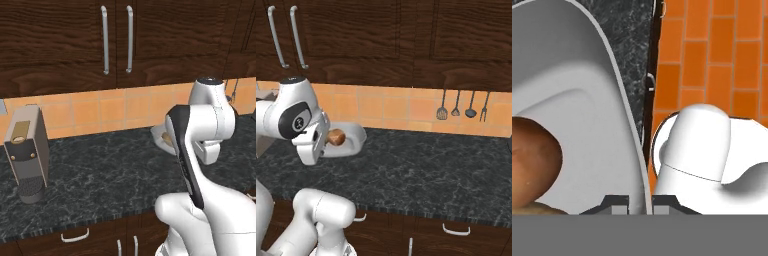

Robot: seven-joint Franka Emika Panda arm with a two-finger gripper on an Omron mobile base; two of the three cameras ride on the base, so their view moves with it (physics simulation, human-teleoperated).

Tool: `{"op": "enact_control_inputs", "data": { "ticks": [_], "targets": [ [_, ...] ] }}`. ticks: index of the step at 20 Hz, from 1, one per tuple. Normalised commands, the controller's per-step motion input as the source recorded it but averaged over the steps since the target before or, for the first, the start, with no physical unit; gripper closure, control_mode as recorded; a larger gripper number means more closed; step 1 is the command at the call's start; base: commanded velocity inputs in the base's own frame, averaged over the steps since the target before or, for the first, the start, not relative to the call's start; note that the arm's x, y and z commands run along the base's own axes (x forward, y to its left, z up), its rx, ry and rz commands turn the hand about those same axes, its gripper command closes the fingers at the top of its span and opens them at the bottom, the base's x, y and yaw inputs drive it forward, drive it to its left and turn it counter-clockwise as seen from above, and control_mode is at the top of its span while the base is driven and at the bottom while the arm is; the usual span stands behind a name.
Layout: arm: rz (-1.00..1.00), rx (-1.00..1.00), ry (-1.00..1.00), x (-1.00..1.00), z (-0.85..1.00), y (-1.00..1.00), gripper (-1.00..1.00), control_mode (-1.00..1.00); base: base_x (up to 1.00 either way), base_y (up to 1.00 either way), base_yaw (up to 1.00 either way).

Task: Take the meat container that has the steak and place it on the second highest rack of the freezer. Then take the vegetable container that has the onion and sweet potato and place it on the highest rack of the freezer.

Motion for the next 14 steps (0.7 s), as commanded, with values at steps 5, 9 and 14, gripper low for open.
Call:
{"op": "enact_control_inputs", "data": {
  "ticks": [5, 9, 14],
  "targets": [
    [0.0, 0.0, -0.03, -0.36, 0.11, -0.13, 1.0, -1.0, 0.0, 0.0, 0.0],
    [0.0, 0.0, -0.02, -0.24, 0.02, -0.13, 1.0, -1.0, 0.0, 0.0, 0.0],
    [0.0, 0.0, 0.0, 0.0, 0.0, 0.0, 1.0, 1.0, -0.79, -0.39, -0.19]
  ]
}}
